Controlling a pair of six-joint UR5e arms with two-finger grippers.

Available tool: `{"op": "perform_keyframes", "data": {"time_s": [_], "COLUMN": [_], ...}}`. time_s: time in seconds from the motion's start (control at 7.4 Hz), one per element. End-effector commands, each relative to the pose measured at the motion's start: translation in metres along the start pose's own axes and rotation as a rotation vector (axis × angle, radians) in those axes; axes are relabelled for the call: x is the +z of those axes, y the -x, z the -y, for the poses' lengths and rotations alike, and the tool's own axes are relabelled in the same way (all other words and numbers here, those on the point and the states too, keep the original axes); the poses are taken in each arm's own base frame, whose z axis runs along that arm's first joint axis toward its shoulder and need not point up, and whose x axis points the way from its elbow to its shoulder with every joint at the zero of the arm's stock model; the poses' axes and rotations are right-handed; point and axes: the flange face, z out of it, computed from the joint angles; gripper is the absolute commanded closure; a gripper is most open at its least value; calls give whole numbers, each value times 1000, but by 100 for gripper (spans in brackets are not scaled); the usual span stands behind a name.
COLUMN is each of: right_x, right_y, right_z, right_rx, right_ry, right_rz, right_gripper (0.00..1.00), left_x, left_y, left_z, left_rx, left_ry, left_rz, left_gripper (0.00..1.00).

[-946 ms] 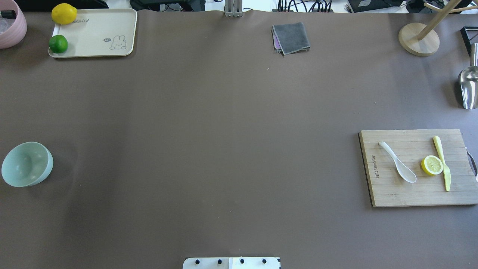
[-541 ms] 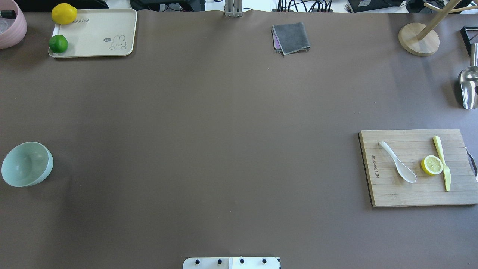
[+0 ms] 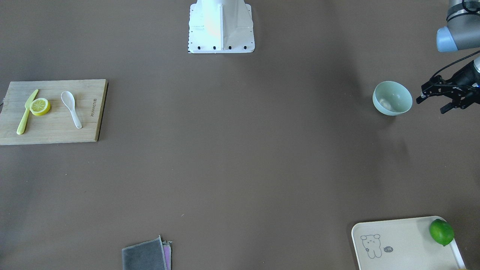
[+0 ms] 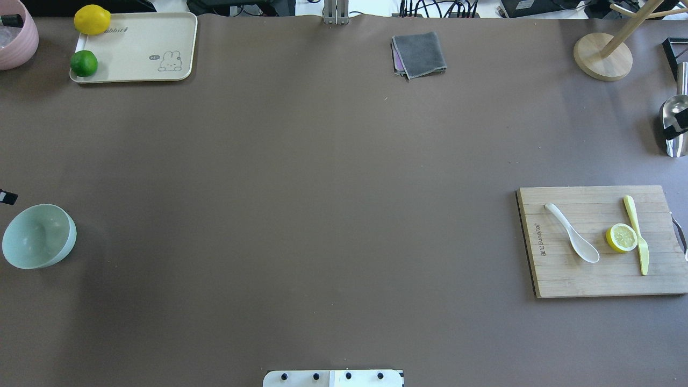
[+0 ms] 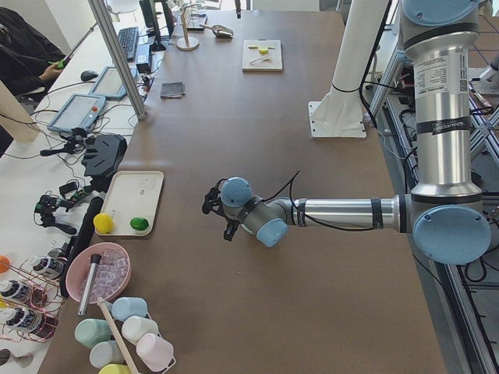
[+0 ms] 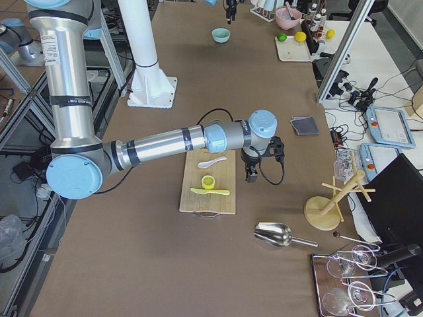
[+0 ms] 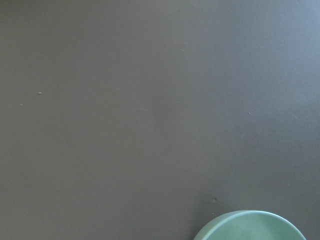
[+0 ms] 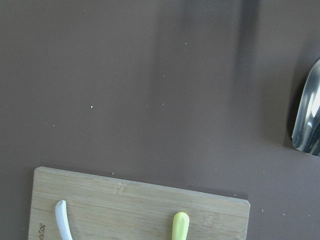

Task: Place spoon in bowl
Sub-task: 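Push the pale green bowl toward the table center with the left gripper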

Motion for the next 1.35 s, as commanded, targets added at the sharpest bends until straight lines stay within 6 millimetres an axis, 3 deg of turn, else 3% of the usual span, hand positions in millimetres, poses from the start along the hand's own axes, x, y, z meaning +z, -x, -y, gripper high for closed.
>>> {"op": "perform_keyframes", "data": {"time_s": [0.0, 0.54, 0.68, 0.81, 0.95, 1.22], "right_x": [9, 22, 26, 31, 30, 31], "right_y": [27, 66, 78, 83, 84, 83], "right_z": [3, 14, 19, 19, 19, 19], "right_rx": [-52, -126, -146, -155, -153, -143], "right_ry": [16, 35, 40, 49, 48, 50], "right_rz": [10, 23, 28, 30, 30, 29], "right_gripper": [0, 0, 0, 0, 0, 0], "left_x": [16, 60, 69, 71, 64, 42], "left_y": [1, 2, 16, 26, 16, -21], "left_z": [-7, -30, -42, -54, -50, -40], "left_rx": [0, 29, 46, 62, 14, 2], "left_ry": [36, 121, 109, 88, 57, 67], "left_rz": [-4, -31, -38, -52, -74, -192], "left_gripper": [2, 3, 16, 61, 100, 100]}}
